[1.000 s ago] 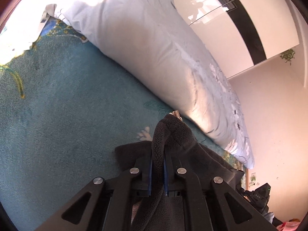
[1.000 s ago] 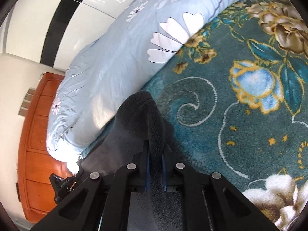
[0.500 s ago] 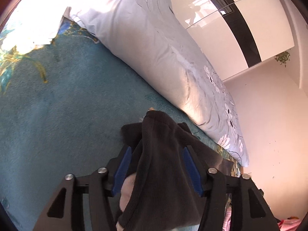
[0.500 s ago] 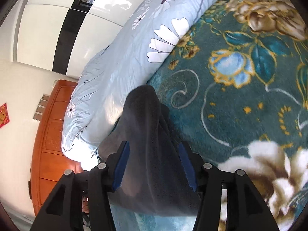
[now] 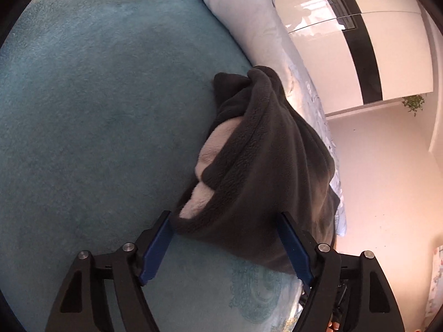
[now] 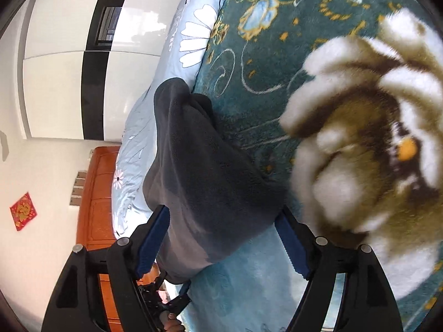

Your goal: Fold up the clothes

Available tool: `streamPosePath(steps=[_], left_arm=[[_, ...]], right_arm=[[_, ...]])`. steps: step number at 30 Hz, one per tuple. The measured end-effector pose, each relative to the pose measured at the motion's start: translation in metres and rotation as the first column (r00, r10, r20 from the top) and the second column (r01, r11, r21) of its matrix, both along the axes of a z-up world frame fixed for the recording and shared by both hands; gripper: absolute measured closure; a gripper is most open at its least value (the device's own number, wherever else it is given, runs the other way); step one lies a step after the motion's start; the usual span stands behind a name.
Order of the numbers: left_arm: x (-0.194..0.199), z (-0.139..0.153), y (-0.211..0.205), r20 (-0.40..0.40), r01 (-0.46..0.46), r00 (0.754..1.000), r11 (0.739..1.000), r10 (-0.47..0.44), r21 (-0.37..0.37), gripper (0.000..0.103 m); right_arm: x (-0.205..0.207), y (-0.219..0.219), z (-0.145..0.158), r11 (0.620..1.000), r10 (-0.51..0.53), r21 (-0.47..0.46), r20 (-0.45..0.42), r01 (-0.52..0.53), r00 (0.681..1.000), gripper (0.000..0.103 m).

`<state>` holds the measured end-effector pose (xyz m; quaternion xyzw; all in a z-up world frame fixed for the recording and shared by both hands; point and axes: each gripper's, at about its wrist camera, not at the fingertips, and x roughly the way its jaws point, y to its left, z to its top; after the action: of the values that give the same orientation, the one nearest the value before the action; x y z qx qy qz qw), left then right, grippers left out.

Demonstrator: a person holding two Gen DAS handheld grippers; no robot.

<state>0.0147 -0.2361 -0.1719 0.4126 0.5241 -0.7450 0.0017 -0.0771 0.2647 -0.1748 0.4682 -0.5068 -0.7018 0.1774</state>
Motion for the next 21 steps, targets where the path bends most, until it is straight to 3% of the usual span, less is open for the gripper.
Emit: streamPosePath(steps=[6, 9, 10, 12, 17, 21], left_arm=[[-0.015, 0.003, 0.0, -0.06, -0.053, 0.997, 0.998, 0.054, 0.02, 0.02], [-0.021, 0.007, -0.003, -0.079, -0.085, 0.993, 0.996, 0.087, 0.03, 0.02], [-0.022, 0.008, -0.005, -0.083, -0.099, 0.991, 0.994, 0.102, 0.033, 0.021], [-0.026, 0.007, -0.007, -0.053, -0.135, 0.989, 0.99, 0.137, 0.034, 0.031], [-0.022, 0.016, -0.007, -0.007, -0.158, 0.987, 0.988, 0.158, 0.0, 0.05], [-0.015, 0.037, -0.002, 0.006, -0.146, 0.989, 0.988, 0.146, -0.046, 0.063]], right_arm=[[-0.018, -0.01, -0.004, 0.991, -0.111, -0.076, -0.028, 0.109, 0.993, 0.022], [-0.02, -0.011, -0.001, 0.991, -0.117, -0.069, -0.029, 0.115, 0.993, 0.025], [-0.021, -0.011, 0.0, 0.991, -0.119, -0.067, -0.029, 0.116, 0.993, 0.028], [-0.022, -0.011, 0.003, 0.991, -0.122, -0.062, -0.03, 0.12, 0.992, 0.056], [-0.025, -0.012, 0.008, 0.991, -0.13, -0.049, -0.031, 0.128, 0.991, 0.079], [-0.013, -0.009, 0.027, 0.992, -0.122, -0.008, -0.049, 0.122, 0.991, 0.084]])
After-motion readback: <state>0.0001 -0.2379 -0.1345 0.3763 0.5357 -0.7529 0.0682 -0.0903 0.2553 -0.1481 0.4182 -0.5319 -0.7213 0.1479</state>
